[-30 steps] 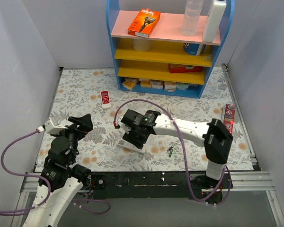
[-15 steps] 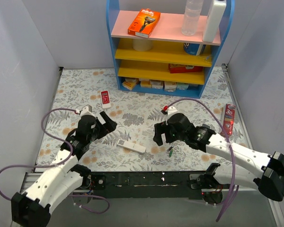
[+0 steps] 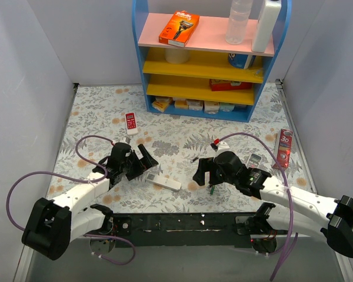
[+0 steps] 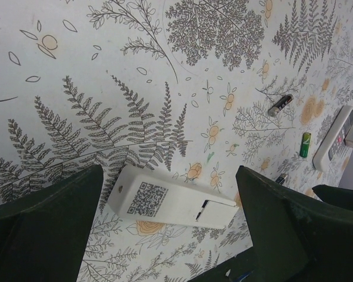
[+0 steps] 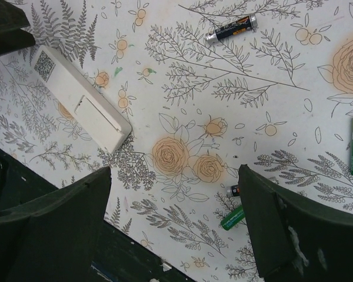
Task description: Load the batteries into the remote control
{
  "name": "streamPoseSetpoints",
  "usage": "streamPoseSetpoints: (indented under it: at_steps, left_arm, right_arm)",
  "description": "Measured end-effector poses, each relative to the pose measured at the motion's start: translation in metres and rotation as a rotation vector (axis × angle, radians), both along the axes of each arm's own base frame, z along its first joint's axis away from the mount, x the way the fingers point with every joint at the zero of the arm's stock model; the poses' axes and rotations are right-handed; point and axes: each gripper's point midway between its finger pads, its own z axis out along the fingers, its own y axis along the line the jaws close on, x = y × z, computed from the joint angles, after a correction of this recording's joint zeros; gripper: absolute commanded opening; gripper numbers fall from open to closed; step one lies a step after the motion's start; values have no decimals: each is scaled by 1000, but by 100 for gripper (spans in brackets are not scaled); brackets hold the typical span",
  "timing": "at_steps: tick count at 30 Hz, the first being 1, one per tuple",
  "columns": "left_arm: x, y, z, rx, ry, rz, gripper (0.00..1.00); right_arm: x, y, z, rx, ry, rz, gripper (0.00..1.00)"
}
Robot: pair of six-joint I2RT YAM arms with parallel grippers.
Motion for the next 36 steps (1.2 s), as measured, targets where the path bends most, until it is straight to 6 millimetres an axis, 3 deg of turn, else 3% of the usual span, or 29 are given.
streamPoseSetpoints:
  at_steps: [8,22,36]
  left_arm:
    - [-3,-7,-12,-19,23,-24,98]
    - [-22,-24,-9,-96,46,-98,98]
    - [-56,-50,-9,-168,106,-164,98]
  right_arm:
    - [3,-3,-2,-8,0,-33,93]
    - [4,-5,-13,-49,14,-27,90]
    - [1,0,-33,-130,95,9,72]
